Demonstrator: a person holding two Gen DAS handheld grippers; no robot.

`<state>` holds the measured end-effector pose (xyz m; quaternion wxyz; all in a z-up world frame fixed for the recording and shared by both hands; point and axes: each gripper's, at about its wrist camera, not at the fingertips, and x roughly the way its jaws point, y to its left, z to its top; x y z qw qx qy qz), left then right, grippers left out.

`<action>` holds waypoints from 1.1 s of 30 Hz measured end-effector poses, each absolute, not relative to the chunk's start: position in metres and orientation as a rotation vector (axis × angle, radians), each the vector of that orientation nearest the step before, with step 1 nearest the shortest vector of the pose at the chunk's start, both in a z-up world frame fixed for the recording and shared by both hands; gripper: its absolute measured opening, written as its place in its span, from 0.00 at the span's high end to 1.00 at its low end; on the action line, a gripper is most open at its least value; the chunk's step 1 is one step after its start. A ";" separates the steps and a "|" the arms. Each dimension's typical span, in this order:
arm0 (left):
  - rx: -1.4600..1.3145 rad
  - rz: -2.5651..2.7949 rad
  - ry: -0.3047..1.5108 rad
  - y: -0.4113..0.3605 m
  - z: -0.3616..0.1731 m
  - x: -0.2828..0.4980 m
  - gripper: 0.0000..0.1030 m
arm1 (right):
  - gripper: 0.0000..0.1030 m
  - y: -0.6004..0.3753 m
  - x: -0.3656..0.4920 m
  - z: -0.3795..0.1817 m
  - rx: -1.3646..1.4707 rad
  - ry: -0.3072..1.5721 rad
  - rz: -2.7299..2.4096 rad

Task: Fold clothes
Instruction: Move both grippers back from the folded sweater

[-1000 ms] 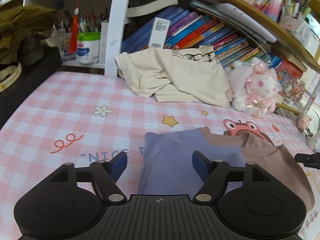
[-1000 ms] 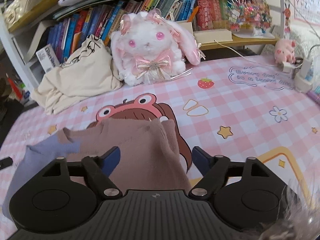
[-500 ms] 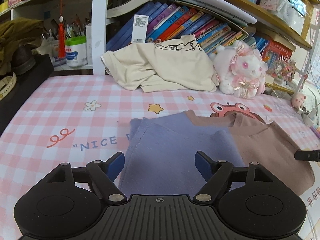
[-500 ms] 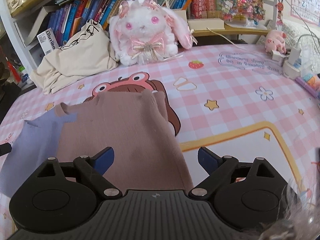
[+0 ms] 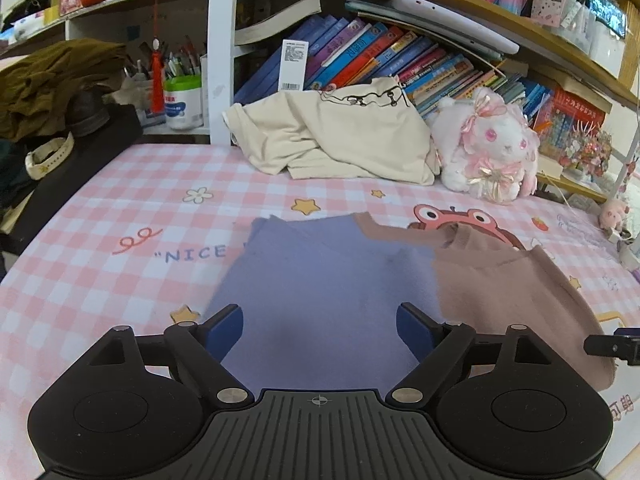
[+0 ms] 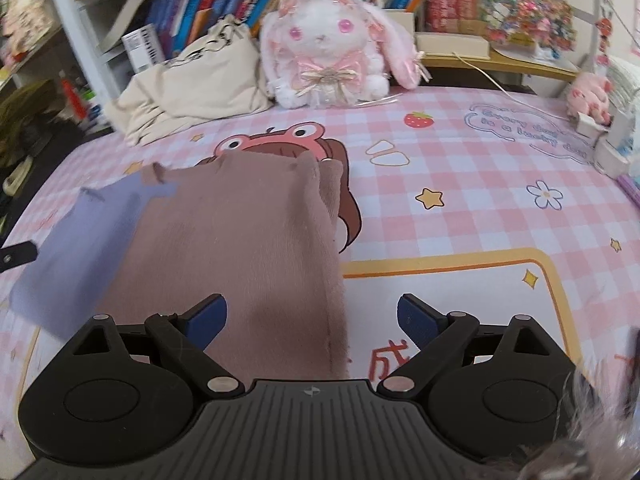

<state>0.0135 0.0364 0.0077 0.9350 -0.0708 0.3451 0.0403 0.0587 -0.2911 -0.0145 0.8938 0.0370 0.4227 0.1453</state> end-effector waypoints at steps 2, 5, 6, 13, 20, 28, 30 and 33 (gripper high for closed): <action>-0.151 0.094 0.702 0.025 0.008 0.009 0.16 | 0.10 -0.297 0.056 -0.014 0.067 0.882 0.335; -0.154 0.109 0.703 0.007 0.008 0.001 0.16 | 0.10 -0.304 0.054 -0.015 0.043 0.886 0.381; -0.154 0.114 0.705 0.001 0.007 -0.001 0.16 | 0.09 -0.306 0.054 -0.015 0.035 0.886 0.397; -0.150 0.146 0.729 -0.036 0.006 -0.016 0.16 | 0.09 -0.325 0.051 -0.020 0.018 0.895 0.474; -0.139 0.183 0.759 -0.063 0.005 -0.036 0.13 | 0.09 -0.331 0.047 -0.026 0.008 0.933 0.534; -0.199 0.193 0.804 -0.065 -0.003 -0.041 0.12 | 0.09 -0.319 0.039 -0.023 -0.047 0.930 0.578; -0.205 0.196 0.828 -0.064 -0.006 -0.038 0.11 | 0.09 -0.316 0.038 -0.023 -0.054 0.930 0.571; -0.219 0.186 0.850 -0.060 -0.009 -0.036 0.11 | 0.09 -0.314 0.036 -0.022 -0.053 0.930 0.557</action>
